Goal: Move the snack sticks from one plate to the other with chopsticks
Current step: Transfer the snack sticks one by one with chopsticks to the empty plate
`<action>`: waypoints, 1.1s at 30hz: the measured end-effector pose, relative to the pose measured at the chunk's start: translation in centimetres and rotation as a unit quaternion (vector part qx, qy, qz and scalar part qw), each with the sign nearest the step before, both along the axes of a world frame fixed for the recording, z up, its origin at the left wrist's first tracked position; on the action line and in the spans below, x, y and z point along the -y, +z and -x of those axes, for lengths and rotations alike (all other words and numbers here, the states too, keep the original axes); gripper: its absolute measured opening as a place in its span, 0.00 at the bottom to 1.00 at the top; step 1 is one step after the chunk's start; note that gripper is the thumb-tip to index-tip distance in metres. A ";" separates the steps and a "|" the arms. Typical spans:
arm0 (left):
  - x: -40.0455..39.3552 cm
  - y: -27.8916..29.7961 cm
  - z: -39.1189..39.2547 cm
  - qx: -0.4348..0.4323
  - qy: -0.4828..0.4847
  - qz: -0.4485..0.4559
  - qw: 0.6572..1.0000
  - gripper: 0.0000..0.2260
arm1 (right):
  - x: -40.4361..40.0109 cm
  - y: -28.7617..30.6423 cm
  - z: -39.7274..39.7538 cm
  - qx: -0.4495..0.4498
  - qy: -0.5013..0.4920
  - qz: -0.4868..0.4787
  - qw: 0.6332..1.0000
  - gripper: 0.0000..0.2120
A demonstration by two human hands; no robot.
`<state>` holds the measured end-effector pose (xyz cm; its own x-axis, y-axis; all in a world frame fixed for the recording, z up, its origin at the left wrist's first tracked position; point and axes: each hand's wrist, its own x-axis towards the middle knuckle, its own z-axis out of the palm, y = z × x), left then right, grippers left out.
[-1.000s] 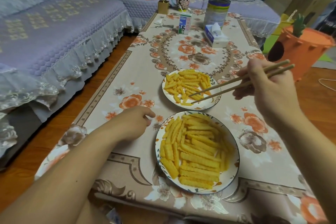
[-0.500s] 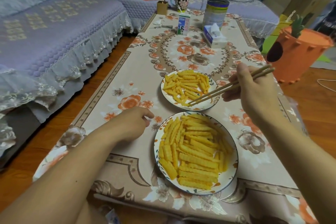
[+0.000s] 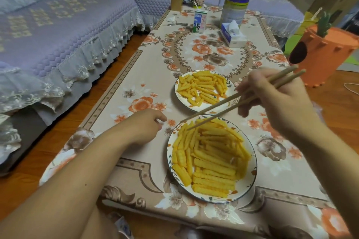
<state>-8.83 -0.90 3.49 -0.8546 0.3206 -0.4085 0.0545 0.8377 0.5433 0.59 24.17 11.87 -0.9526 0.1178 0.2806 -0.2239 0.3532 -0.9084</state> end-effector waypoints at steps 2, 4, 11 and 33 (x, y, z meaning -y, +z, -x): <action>0.1 -0.1 0.0 0.001 0.000 -0.001 1.000 0.18 | -1.1 -0.2 0.5 -0.018 -0.058 0.031 0.998 0.16; 0.0 -0.1 0.0 -0.002 -0.002 0.000 1.000 0.19 | -1.8 -1.0 1.3 -0.016 -0.122 0.051 0.991 0.16; -0.4 -0.1 0.1 -0.006 -0.004 0.003 1.000 0.18 | -1.2 -4.2 3.7 0.034 -0.185 0.080 0.979 0.15; -2.1 0.0 0.0 0.000 0.063 -0.095 0.993 0.20 | -2.3 4.9 -2.8 0.155 -0.228 -0.099 0.956 0.26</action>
